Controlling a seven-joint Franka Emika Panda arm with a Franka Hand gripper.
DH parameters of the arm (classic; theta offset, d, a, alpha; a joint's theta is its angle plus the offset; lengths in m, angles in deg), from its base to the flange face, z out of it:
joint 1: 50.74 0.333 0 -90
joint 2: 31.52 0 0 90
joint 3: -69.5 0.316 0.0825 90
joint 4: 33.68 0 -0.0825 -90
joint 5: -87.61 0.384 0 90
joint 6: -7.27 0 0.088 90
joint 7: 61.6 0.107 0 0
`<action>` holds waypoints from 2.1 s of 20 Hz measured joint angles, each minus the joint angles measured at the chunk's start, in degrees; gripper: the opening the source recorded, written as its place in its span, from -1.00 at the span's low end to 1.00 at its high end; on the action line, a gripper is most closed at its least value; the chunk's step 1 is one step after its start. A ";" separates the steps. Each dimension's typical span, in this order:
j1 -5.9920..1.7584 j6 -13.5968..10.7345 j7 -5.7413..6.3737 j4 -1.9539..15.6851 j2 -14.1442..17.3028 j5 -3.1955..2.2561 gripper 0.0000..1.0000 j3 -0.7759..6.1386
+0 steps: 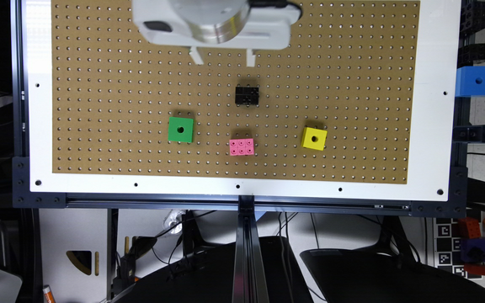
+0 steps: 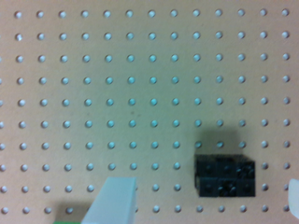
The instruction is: Pick up green block.
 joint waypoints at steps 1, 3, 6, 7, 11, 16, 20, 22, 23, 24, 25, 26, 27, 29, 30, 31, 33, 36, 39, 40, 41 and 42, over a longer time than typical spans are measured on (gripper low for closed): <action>-0.26 0.00 -0.16 1.14 1.13 -0.04 1.00 0.00; -1.27 0.01 -1.00 3.98 3.84 -0.18 1.00 -0.04; -3.56 0.00 -3.17 8.05 7.69 -0.26 1.00 -0.08; -4.10 0.00 -3.73 9.07 8.64 -0.26 1.00 -0.08; -4.88 0.00 -4.33 11.53 10.93 -0.33 1.00 -0.08; -6.76 0.00 -5.94 12.34 11.22 -0.70 1.00 -0.18; -9.33 0.00 -8.58 13.43 11.94 -0.70 1.00 -0.19; -9.89 0.00 -9.10 14.14 12.58 -0.70 1.00 -0.18; -9.97 0.00 -9.19 14.53 12.98 -0.70 1.00 -0.18; -9.97 0.00 -9.20 14.83 13.30 -0.70 1.00 -0.18; -9.97 0.00 -9.20 15.08 13.58 -0.70 1.00 -0.17; -9.97 0.00 -9.20 15.24 13.72 -0.70 1.00 -0.17; -9.97 0.00 -9.20 15.34 13.78 -0.70 1.00 -0.17; -9.97 0.00 -9.20 15.42 13.83 -0.70 1.00 -0.17; -9.97 0.00 -9.21 15.42 14.05 -0.70 1.00 -0.17; -9.97 0.24 -9.21 15.42 14.93 -0.71 1.00 -0.17; -9.97 2.63 -9.21 15.45 17.85 -0.72 1.00 -0.17; -9.97 4.53 -9.21 15.75 20.12 -0.74 1.00 -0.17; -9.97 4.53 -9.21 16.01 20.52 -0.74 1.00 -0.17; -9.97 4.79 -9.22 16.01 21.08 -0.74 1.00 -0.17; -9.97 5.54 -9.22 16.01 22.10 -0.74 1.00 -0.17; -9.97 6.51 -9.22 16.02 23.16 -0.75 1.00 -0.17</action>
